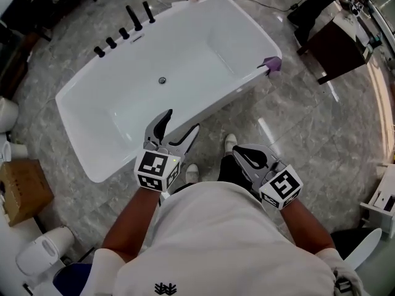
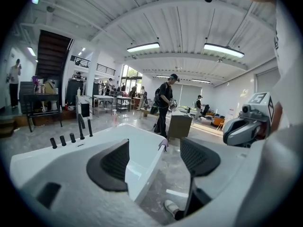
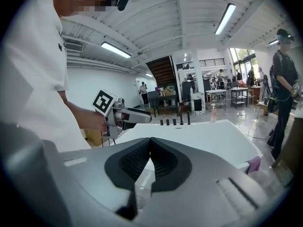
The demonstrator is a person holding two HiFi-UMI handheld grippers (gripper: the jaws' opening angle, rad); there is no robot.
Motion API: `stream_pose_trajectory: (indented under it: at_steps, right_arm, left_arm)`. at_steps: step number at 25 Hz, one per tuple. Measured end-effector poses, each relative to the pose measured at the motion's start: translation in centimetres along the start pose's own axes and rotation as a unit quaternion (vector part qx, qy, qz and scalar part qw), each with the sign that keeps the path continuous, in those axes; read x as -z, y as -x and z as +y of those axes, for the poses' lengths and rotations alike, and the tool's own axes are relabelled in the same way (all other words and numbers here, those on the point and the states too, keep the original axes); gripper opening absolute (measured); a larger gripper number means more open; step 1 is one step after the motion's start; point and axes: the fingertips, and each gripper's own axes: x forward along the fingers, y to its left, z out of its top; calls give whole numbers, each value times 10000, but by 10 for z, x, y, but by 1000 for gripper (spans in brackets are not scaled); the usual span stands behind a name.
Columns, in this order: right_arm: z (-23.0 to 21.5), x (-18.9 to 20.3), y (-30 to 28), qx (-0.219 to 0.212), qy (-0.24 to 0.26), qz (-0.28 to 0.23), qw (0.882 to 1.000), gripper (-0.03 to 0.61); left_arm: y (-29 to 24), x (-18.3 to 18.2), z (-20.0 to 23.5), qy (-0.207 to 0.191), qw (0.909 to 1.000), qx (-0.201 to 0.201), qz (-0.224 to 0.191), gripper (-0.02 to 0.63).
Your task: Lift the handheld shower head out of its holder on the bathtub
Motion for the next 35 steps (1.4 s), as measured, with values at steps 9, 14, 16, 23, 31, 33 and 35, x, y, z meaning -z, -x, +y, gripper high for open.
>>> stream_pose_trajectory:
  at_steps: [9,14,16,23,31,33,35]
  right_arm:
    - [-130,-33,-1,-782,297,126,9964,14]
    - [-188,-36,4,-944,267,161,9950,14]
    - [-209,-33,3,-997,101,183,9948,14]
    - [-261,-35,-18,-964,-356,276,9943,14]
    - [-310,-46,-71,-711,-548,455,9949,14]
    - [-318,-43,-90,-724,-597,579,9939,14]
    - [-323,-43,-109,-749,-622,693,9928,14]
  left_arm:
    - [-108,-54,22,276,9945,-1002,-125,336]
    - [-158,-75,44,324,9882,-1490,-161,336]
    - [-178,-79,56,355,9857,-1639,-147,334]
    - [-241,-88,121,421,9795,-1971,-21,334]
    - [-320,-86,243,623,9666,-2486,13,334]
    - [-339,-80,279,701,9626,-2617,47,334]
    - [-356,-74,316,781,9577,-2770,79,334]
